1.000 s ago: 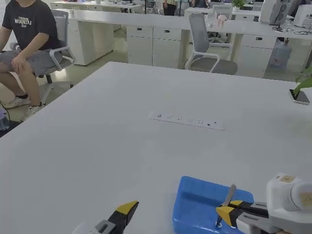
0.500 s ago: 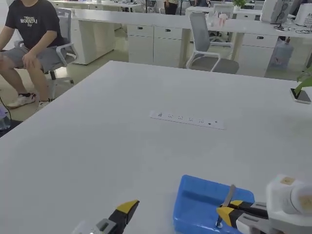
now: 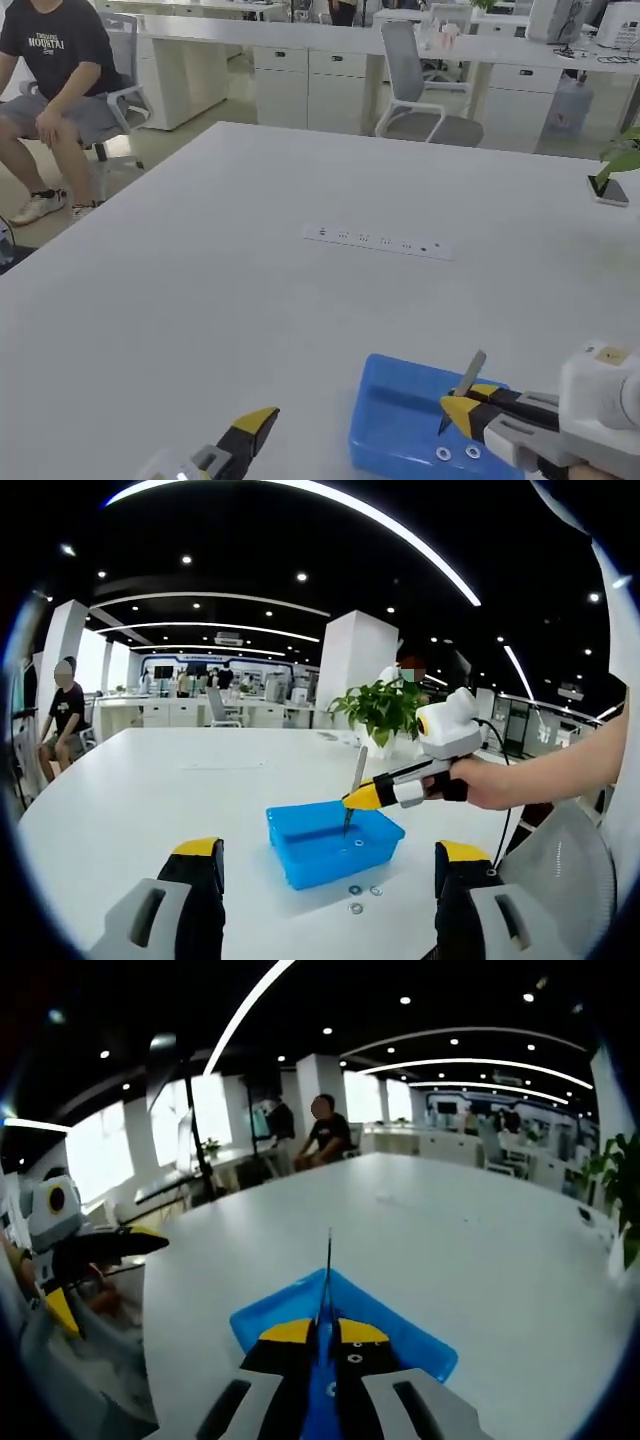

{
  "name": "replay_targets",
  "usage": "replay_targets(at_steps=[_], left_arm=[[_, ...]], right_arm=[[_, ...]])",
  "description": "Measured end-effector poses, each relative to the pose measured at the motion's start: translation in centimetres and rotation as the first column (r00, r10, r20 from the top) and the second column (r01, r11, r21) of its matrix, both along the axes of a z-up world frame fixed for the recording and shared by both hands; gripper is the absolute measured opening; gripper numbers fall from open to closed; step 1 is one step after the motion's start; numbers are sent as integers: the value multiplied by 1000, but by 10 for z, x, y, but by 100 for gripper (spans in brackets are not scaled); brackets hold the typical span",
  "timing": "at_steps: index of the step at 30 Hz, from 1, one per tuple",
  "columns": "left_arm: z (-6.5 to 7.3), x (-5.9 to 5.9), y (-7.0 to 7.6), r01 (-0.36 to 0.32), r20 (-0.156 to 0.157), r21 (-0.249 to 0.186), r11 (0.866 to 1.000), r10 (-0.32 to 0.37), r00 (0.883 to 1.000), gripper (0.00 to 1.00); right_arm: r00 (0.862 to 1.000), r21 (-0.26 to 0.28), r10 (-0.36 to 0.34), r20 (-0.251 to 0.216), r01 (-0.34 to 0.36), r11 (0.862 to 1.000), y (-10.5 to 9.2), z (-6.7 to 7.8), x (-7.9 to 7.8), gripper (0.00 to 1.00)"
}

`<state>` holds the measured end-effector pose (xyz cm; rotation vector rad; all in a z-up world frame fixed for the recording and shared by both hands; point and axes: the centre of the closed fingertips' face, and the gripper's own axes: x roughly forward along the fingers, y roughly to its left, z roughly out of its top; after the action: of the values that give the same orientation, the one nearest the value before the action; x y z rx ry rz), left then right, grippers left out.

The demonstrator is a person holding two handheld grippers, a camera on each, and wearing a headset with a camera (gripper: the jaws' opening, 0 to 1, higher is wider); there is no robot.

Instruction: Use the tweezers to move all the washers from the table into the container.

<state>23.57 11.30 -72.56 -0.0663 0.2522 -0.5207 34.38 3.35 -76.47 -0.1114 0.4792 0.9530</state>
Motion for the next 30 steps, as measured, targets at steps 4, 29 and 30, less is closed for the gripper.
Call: replay_targets(at_steps=[4,29,30], left_arm=[[-1,-1,-1,7,-5,3,1000,-7,1000,89],[-2,-1,-1,5,-5,23,1000,-5,1000,87],[-2,-1,-1,6,-5,21,1000,-6,1000,87]], right_arm=[[1000,15,0,0,0,1000,2,9,-5,4],[993,104,23,-117,-11,995,1,-6,-68,4],[992,95,22,-123,-10,995,0,-11,-69,4]])
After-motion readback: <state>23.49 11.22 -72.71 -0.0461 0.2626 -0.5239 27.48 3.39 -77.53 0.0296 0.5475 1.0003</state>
